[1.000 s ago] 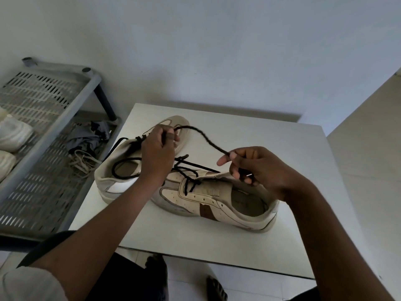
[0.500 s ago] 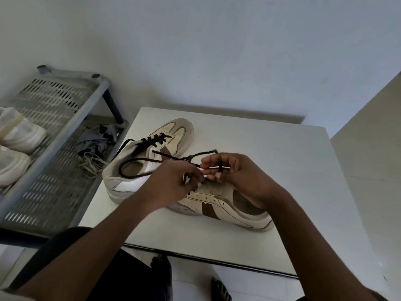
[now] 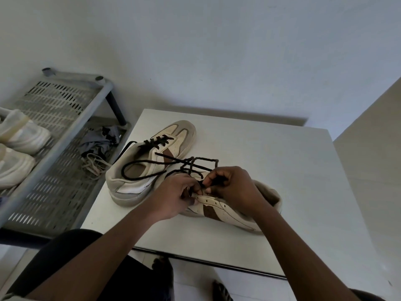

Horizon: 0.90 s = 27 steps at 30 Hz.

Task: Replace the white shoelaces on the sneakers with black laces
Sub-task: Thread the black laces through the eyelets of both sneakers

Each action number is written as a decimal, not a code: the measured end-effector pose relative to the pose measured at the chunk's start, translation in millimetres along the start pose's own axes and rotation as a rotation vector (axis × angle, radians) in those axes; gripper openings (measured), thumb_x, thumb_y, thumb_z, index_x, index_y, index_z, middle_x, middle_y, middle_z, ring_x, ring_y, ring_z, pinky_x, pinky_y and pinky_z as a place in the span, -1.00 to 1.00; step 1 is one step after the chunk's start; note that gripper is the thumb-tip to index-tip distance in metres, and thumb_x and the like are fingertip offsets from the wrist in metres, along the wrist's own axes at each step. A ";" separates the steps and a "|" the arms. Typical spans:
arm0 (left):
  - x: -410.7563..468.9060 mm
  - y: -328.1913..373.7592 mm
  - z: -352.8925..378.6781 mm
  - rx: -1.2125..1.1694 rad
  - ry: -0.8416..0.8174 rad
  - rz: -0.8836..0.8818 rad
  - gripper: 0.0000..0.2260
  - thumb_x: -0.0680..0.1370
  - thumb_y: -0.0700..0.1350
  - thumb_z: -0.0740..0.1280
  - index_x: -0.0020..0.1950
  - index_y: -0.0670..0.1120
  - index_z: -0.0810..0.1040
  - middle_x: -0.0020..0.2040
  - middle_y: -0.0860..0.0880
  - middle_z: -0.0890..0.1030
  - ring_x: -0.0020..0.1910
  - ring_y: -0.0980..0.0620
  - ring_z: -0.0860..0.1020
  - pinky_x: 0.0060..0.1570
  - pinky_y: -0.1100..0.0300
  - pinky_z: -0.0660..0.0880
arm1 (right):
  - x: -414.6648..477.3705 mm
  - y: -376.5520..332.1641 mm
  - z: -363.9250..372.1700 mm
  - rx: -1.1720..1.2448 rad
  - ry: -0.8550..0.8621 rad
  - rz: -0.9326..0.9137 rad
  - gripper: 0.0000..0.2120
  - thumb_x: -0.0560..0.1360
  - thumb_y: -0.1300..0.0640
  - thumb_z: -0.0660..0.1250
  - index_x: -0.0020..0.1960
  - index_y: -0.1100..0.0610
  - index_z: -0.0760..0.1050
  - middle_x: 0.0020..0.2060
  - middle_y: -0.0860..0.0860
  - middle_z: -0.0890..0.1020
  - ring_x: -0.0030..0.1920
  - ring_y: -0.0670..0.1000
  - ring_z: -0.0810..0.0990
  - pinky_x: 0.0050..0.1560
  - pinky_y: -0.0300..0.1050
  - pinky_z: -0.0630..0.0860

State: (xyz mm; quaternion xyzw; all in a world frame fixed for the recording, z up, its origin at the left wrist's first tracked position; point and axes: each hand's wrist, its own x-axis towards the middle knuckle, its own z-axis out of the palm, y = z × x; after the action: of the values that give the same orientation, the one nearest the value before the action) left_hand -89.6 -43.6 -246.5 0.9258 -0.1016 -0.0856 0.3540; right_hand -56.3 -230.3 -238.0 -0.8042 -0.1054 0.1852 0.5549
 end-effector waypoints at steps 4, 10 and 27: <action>-0.9 -5.8 1.0 -0.091 -0.018 -0.037 -0.82 0.43 -0.26 0.44 -0.18 0.03 0.58 -0.18 0.07 0.56 -0.19 0.15 0.50 -0.22 0.24 0.43 | 2.2 1.0 0.6 -0.027 -0.040 -0.001 -0.82 0.39 0.43 0.41 -0.17 0.17 0.63 -0.25 0.05 0.70 -0.16 -0.01 0.69 -0.01 -0.09 0.63; 0.0 -9.1 4.1 -0.140 0.001 -0.019 -0.86 0.42 -0.29 0.44 -0.15 -0.06 0.62 -0.18 0.04 0.61 -0.16 0.09 0.56 -0.14 0.09 0.51 | -4.5 1.8 7.5 -0.052 -0.070 0.012 -0.89 0.41 0.36 0.44 -0.17 0.17 0.62 -0.23 0.04 0.69 -0.14 0.03 0.68 0.01 0.00 0.63; 7.1 -15.7 14.0 -0.333 0.193 0.097 -0.48 0.33 -0.47 0.41 -0.33 0.22 0.51 -0.19 0.15 0.58 -0.18 0.13 0.58 -0.18 0.35 0.47 | 0.6 4.0 16.9 -0.001 0.116 0.102 -0.75 0.37 0.37 0.48 -0.31 0.10 0.50 -0.27 0.09 0.69 -0.17 0.04 0.69 -0.02 0.05 0.64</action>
State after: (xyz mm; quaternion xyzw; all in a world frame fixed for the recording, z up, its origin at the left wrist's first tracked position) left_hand -83.9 -42.9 -267.9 0.8523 -0.0961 0.0049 0.5142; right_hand -62.9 -217.1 -247.2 -0.8182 -0.0319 0.1662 0.5494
